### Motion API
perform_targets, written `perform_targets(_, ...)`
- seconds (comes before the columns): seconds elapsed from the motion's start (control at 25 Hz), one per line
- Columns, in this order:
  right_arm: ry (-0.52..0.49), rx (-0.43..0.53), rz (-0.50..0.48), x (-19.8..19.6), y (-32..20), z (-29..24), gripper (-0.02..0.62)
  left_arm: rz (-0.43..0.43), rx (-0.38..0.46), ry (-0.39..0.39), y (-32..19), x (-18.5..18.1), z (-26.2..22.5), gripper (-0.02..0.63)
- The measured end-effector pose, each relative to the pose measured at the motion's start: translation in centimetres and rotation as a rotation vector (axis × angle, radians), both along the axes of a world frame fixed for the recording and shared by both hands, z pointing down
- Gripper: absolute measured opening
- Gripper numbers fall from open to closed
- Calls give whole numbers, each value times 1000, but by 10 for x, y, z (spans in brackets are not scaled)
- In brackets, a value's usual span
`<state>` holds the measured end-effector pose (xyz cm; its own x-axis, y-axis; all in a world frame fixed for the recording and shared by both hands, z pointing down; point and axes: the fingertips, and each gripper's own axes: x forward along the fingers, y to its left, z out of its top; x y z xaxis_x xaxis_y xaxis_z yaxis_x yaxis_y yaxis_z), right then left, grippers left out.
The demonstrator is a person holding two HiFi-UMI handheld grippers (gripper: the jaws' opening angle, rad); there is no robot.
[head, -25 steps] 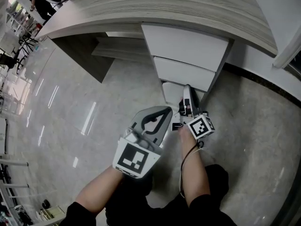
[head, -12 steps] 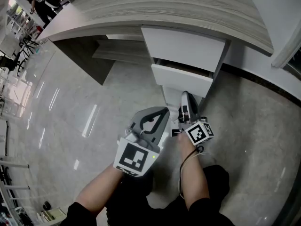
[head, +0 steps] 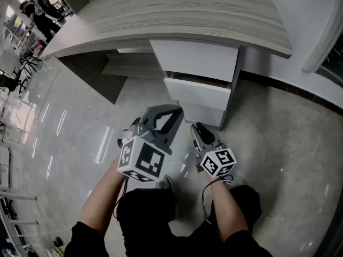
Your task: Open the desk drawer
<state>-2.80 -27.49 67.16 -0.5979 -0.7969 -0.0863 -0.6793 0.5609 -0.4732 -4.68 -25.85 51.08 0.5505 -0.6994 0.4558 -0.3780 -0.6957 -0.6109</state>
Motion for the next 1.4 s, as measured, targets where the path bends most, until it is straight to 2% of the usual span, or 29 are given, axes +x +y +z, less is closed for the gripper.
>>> perform_targets(0.04, 16, 3, -21, -5, 5, 0, 80, 9, -17, -31, -7, 1, -1, 48)
perform_targets(0.08, 28, 9, -39, -10, 10, -1, 80, 18, -31, -66, -13, 3, -2, 114)
perform_targets(0.32, 127, 101, -77, -18, 26, -26, 80, 95, 4, -300, -37, 13, 4, 105)
perform_targets(0.52, 233, 130, -66, -15, 27, -30, 72, 137, 19, -430, -54, 17, -1, 115)
perform_targets(0.68, 233, 126, -66, -15, 29, -30, 67, 143, 22, -535, -66, 16, 1, 131)
perform_targets(1.04, 237, 131, -50, -4, 31, -33, 66, 183, -21, -667, -82, 23, 21, 152)
perform_targets(1.24, 227, 133, -36, 1, 30, -37, 63, 205, -43, -708, -82, 27, 34, 152)
perform_targets(1.4, 219, 135, -34, 3, 31, -39, 61, 209, -23, -733, -84, 28, 40, 130)
